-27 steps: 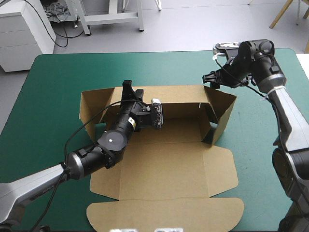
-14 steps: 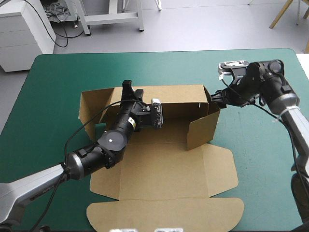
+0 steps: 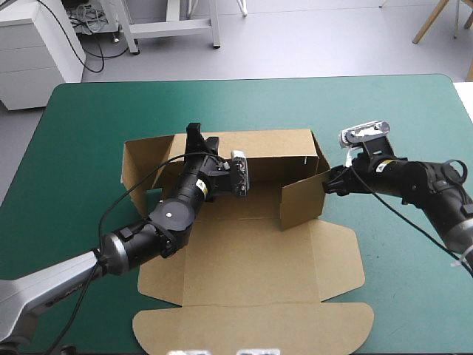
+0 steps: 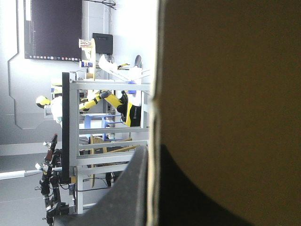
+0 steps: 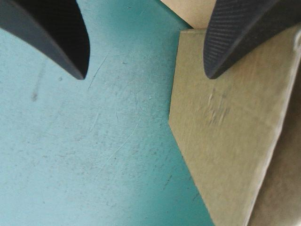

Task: Fold the box

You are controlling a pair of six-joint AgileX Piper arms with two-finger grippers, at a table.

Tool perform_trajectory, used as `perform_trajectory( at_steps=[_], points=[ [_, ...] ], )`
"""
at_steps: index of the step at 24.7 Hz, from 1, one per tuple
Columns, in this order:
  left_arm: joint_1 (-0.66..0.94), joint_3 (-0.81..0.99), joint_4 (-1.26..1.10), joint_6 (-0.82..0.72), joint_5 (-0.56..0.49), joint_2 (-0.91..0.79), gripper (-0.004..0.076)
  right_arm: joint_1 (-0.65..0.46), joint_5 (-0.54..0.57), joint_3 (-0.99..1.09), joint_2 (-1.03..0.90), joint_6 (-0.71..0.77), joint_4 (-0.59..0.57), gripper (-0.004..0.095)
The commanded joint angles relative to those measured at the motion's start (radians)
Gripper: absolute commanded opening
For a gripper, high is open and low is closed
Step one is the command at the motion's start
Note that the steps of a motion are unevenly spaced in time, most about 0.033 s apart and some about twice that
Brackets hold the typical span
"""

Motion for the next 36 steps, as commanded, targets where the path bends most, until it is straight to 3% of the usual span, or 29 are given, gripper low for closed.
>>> perform_trajectory(
  at_steps=[1,15,17,19,21,31,36],
  points=[
    [-0.006,-0.028,0.039,-0.016,0.032,-0.043,-0.0010,-0.006,-0.091,0.033,-0.063,-0.096,0.081,0.0620],
    [-0.006,-0.028,0.039,-0.016,-0.002,-0.035,-0.0010,-0.006,0.053,0.057,-0.061,-0.253,0.186,0.0620],
    [-0.006,-0.028,0.039,-0.016,-0.009,-0.035,-0.0010,-0.006,0.034,0.058,-0.059,-0.302,0.243,0.0620],
    [-0.006,-0.028,0.039,-0.016,-0.028,-0.035,-0.0010,-0.006,0.009,0.086,-0.059,-0.447,0.395,0.0620],
    [-0.006,-0.028,0.039,-0.037,-0.035,-0.028,-0.0010,-0.006,-0.042,0.123,-0.059,-0.510,0.470,0.0620],
    [-0.006,-0.028,0.041,0.000,-0.089,-0.003,-0.0010,-0.004,-0.120,0.157,-0.059,-0.652,0.596,0.0618],
    [-0.006,-0.028,0.041,0.000,-0.136,-0.003,-0.0010,0.049,-0.127,0.157,-0.050,-0.689,0.601,0.0495]
  ],
)
